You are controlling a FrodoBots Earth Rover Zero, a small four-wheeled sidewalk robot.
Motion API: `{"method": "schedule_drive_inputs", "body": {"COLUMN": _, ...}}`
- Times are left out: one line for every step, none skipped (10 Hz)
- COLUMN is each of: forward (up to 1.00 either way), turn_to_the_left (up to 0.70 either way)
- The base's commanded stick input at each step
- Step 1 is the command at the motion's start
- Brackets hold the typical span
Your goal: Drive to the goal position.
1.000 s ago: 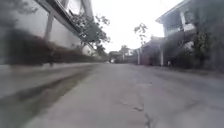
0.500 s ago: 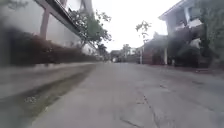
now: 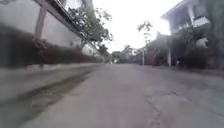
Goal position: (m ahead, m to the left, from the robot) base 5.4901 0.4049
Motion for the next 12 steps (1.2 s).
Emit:
{"method": "schedule_drive_inputs", "body": {"forward": 1.00, "turn_to_the_left": 0.00}}
{"method": "schedule_drive_inputs", "body": {"forward": 1.00, "turn_to_the_left": 0.00}}
{"method": "schedule_drive_inputs", "body": {"forward": 1.00, "turn_to_the_left": 0.00}}
{"method": "schedule_drive_inputs", "body": {"forward": 1.00, "turn_to_the_left": 0.00}}
{"method": "schedule_drive_inputs", "body": {"forward": 1.00, "turn_to_the_left": 0.00}}
{"method": "schedule_drive_inputs", "body": {"forward": 1.00, "turn_to_the_left": 0.00}}
{"method": "schedule_drive_inputs", "body": {"forward": 1.00, "turn_to_the_left": 0.00}}
{"method": "schedule_drive_inputs", "body": {"forward": 1.00, "turn_to_the_left": 0.00}}
{"method": "schedule_drive_inputs", "body": {"forward": 1.00, "turn_to_the_left": -0.15}}
{"method": "schedule_drive_inputs", "body": {"forward": 1.00, "turn_to_the_left": -0.40}}
{"method": "schedule_drive_inputs", "body": {"forward": 1.00, "turn_to_the_left": -0.40}}
{"method": "schedule_drive_inputs", "body": {"forward": 1.00, "turn_to_the_left": -0.03}}
